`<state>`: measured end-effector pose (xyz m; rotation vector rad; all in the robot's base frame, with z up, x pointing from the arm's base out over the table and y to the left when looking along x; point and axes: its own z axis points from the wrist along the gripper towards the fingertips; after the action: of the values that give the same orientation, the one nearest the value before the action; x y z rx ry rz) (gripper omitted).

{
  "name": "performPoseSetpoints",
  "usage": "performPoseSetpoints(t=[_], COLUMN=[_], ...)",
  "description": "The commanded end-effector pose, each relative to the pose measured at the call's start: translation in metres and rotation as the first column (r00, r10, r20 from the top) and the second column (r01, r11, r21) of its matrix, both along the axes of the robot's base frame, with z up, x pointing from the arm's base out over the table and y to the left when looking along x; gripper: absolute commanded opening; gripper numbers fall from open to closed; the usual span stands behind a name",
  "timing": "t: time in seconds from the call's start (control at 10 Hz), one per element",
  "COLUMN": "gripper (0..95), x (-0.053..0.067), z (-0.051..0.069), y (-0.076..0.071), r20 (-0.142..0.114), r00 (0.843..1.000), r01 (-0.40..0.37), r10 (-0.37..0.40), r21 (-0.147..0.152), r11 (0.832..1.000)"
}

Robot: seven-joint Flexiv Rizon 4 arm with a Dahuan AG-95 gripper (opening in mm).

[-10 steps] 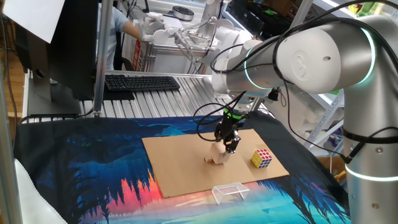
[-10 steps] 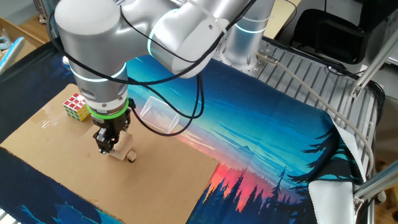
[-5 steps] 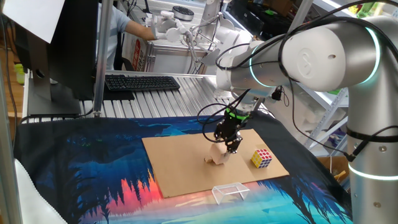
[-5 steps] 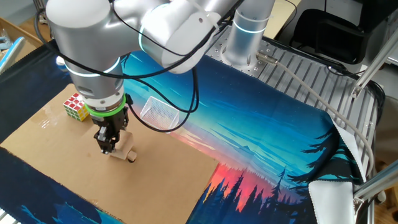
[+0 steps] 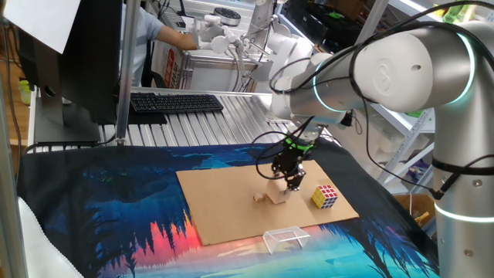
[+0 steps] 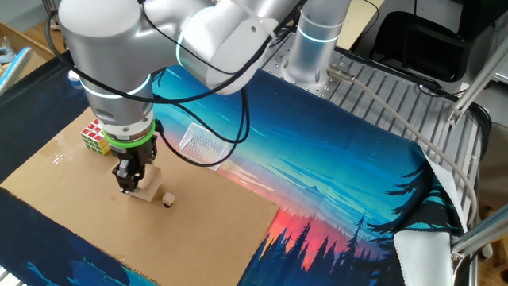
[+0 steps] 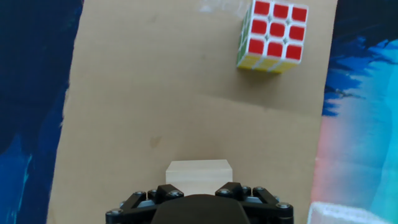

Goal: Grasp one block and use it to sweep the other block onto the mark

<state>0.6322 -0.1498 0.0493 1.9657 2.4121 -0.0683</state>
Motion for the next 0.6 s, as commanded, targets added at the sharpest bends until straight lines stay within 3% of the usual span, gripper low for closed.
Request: performPoseSetpoints(t=[0.1,0.3,0.6], gripper=[0.0,0.0,0.0], x=[-0.001,-0.009,-0.028], z=[0.003,0.011,0.019], y=[-0.004,-0.006,-0.007], r20=[-0.030,-0.045,-0.061], r00=[0.998,0.997,0.997], r01=[-0.057,-0.061,-0.043], r10=[0.058,0.065,0.049], r21=[0.044,0.085,0.099], r11=[0.997,0.995,0.994])
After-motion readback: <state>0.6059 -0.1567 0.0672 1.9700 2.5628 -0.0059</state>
